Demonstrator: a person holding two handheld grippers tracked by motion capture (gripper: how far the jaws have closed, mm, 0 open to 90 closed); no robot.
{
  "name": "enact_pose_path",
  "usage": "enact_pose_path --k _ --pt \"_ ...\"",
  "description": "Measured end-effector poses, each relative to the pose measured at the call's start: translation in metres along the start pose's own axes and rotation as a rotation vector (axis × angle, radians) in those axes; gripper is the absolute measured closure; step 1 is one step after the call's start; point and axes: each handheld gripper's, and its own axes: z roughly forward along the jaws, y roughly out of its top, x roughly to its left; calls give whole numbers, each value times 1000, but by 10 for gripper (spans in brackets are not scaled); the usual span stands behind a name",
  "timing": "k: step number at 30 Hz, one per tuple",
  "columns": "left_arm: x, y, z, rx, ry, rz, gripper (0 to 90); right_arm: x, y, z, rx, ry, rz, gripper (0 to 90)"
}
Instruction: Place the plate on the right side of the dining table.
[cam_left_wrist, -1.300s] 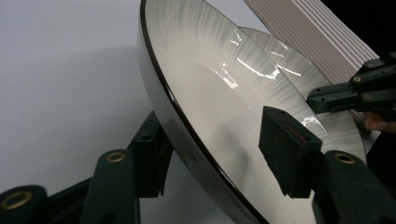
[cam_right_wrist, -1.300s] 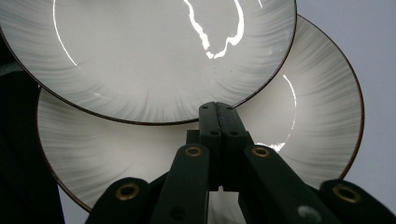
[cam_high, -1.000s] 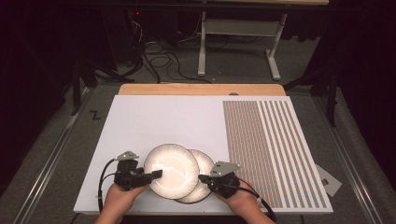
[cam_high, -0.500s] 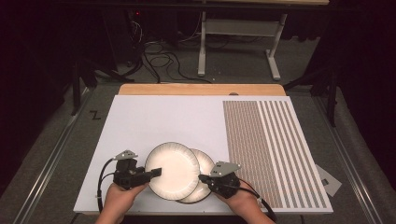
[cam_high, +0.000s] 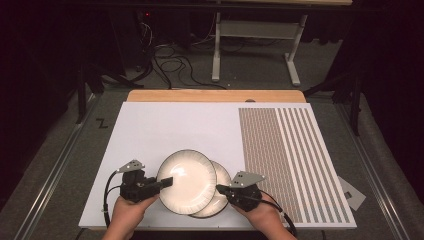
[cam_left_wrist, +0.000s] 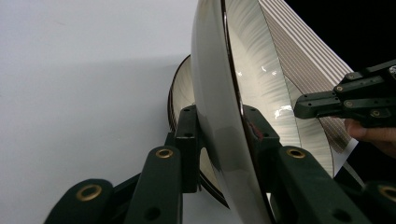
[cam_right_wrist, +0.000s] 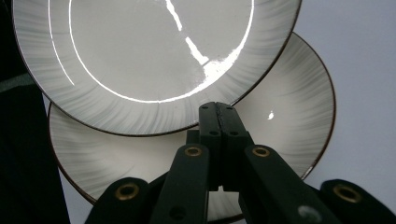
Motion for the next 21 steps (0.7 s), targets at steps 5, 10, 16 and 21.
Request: enact_pose_path --k 5,10,16,21 --pt "-2 1 -2 -18 -19 1 736 -6 -1 -9 -34 -22 15 900" --pt "-5 2 -3 -37 -33 8 752 -17 -2 -24 -83 -53 59 860" --pt "-7 2 -3 -46 -39 11 760 -27 -4 -37 -124 -75 85 788" --pt "-9 3 -3 -58 -30 24 772 -38 -9 -54 -163 -106 96 668"
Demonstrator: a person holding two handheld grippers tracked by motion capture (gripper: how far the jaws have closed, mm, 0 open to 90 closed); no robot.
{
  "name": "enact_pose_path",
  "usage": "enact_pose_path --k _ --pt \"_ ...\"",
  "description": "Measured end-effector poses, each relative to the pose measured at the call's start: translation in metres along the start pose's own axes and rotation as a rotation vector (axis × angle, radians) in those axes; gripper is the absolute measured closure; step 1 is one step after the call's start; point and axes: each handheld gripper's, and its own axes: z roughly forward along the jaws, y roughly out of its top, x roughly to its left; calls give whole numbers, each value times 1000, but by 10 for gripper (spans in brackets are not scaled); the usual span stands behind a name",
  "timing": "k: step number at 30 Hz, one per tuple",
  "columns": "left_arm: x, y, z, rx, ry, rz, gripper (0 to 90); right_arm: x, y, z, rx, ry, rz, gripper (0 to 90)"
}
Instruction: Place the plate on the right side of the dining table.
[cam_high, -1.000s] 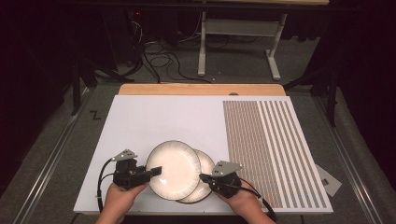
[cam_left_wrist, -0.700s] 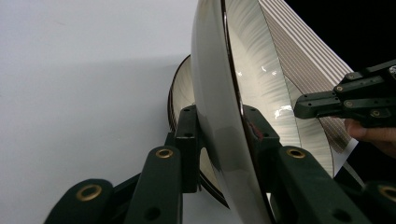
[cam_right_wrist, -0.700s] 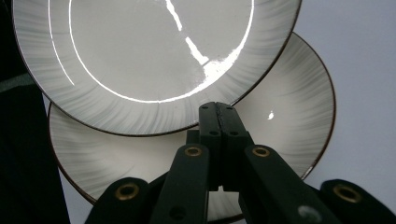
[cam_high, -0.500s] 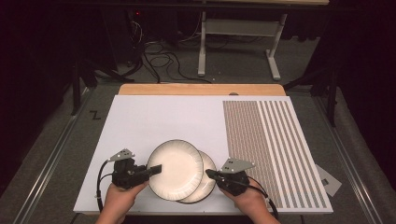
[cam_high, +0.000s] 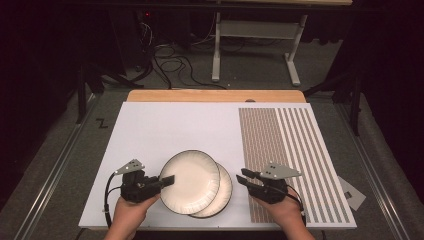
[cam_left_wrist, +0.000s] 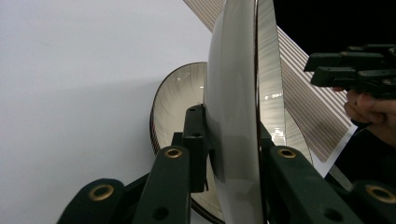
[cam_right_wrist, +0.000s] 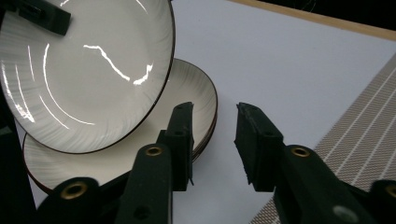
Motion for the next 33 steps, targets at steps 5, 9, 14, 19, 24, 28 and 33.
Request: enact_pose_path --k 5,9,14,19,24,28,33 --pt "2 0 0 -1 -7 -9 773 -16 -3 -23 -55 -41 20 565" --pt "1 0 0 -6 -11 -6 775 -27 -3 -34 -93 -64 41 487" --pt "1 -1 0 -9 -14 -5 775 -34 -6 -43 -118 -81 55 388" --pt "1 -1 0 -11 -18 0 775 -38 -12 -56 -148 -104 58 230" --pt "0 -1 0 -15 -17 10 775 -41 -17 -64 -169 -124 73 108" --pt "-1 -1 0 -20 -15 18 775 -40 -15 -66 -187 -135 94 1" --pt "-1 -1 0 -20 -16 22 775 -33 -14 -63 -170 -174 104 1"
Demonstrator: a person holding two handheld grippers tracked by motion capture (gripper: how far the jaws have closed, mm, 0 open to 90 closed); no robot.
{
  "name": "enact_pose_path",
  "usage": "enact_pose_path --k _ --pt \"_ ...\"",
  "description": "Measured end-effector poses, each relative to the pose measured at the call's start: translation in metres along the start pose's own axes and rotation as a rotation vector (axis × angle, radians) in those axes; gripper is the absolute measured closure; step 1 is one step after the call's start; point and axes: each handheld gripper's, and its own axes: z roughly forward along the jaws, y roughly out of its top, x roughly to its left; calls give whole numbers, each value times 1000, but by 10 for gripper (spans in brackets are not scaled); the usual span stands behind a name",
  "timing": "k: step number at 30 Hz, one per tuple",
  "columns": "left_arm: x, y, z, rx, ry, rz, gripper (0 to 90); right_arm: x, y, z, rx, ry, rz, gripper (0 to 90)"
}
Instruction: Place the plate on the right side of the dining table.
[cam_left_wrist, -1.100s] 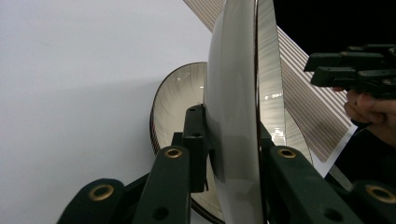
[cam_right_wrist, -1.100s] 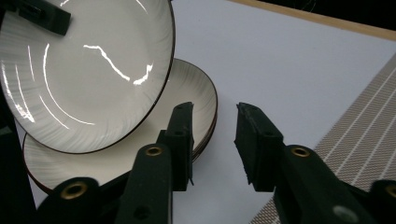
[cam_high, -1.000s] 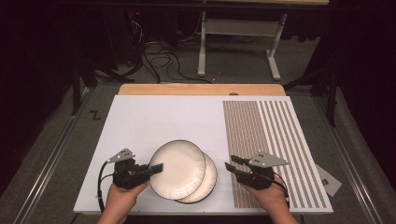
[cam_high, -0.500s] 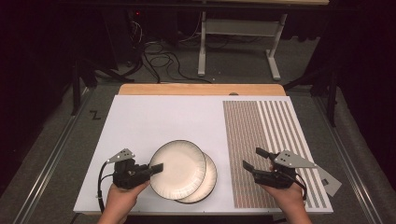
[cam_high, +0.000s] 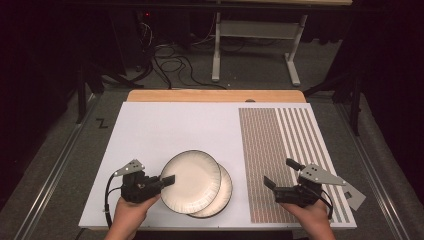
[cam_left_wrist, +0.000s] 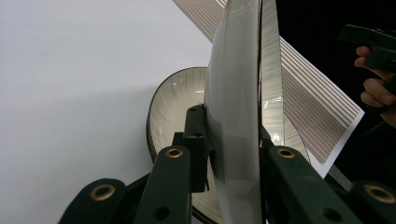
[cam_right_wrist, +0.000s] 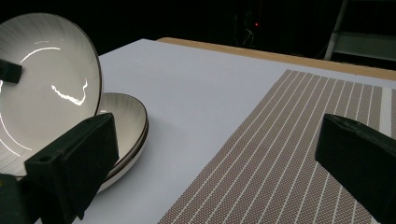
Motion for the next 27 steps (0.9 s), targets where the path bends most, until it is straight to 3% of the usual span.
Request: enact_pose_path --k 6,12,18,27 --pt "0 0 0 0 -2 6 775 2 0 2 2 16 -1 2" --pt "0 0 0 -1 -5 13 775 12 1 11 12 62 -27 16" --pt "-1 0 0 -3 -6 18 775 31 4 33 52 117 -63 29" --pt "0 0 0 -5 -9 21 774 46 9 55 86 164 -76 43"
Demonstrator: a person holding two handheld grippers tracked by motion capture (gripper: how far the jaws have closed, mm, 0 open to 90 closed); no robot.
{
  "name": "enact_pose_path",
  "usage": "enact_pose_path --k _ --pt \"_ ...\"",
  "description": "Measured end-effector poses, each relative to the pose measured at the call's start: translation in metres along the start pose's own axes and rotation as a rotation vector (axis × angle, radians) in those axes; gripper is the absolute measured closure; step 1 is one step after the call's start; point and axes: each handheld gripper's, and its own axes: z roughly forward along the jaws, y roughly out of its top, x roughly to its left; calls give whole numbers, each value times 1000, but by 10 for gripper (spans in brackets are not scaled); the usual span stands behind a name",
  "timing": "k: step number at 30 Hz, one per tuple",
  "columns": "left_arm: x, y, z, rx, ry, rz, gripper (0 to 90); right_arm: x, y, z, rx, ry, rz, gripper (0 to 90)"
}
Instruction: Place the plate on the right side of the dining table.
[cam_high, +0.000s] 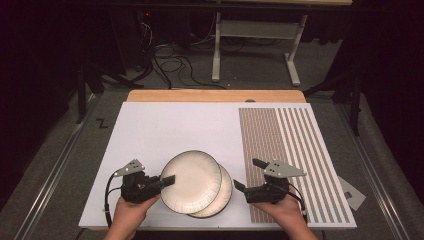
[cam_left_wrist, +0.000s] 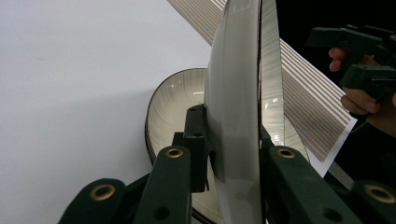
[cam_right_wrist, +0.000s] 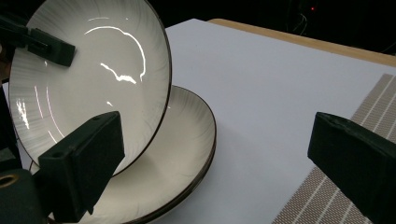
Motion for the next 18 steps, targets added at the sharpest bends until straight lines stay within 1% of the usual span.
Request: enact_pose_path --k 1,2,4,7,8,9,11,15,18 --pt "0 0 0 -2 0 -1 774 2 1 6 8 8 -2 50" --pt "0 0 0 0 0 0 774 2 1 6 8 8 -2 50" --pt "0 0 0 0 0 -1 775 4 3 12 13 20 -6 57" --pt "0 0 0 -1 0 0 775 9 5 18 19 35 3 61" --pt "0 0 0 -1 0 0 775 10 5 22 22 41 -6 63" --pt "0 0 0 -2 0 0 774 14 6 27 30 51 -1 65" --pt "0 0 0 -3 -1 0 774 15 7 29 31 55 -8 67" --pt "0 0 0 -1 -2 3 774 22 9 41 46 79 -15 85" --pt "0 0 0 -1 -3 5 774 24 10 45 49 87 -20 102"
